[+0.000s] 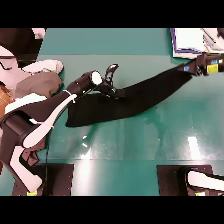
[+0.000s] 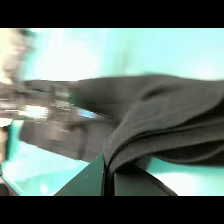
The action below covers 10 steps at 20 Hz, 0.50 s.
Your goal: Fold the shirts.
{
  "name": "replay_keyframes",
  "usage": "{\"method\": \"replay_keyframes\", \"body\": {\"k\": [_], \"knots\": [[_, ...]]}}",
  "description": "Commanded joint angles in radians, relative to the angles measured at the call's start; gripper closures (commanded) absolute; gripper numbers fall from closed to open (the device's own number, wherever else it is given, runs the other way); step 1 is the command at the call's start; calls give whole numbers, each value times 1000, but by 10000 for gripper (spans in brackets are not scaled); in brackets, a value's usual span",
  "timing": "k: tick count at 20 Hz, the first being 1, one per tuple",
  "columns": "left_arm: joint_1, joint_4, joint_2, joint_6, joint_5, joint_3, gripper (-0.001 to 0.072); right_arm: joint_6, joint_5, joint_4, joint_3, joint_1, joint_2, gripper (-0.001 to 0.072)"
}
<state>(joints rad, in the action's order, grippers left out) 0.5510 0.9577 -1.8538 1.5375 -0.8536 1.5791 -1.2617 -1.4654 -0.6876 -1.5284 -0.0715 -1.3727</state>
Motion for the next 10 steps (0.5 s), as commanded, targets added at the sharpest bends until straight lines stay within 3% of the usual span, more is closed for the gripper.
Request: {"method": "replay_keyframes", "body": {"k": [1, 6, 10], "knots": [[11, -25, -53, -1, -19, 39, 680, -58, -2, 16, -123, 124, 31, 698], [-1, -18, -48, -1, -70, 85, 680, -57, 39, 14, -187, 280, 31, 697], [-116, 82, 79, 0, -163, 168, 680, -37, 60, 16, -187, 399, 0, 697]]}}
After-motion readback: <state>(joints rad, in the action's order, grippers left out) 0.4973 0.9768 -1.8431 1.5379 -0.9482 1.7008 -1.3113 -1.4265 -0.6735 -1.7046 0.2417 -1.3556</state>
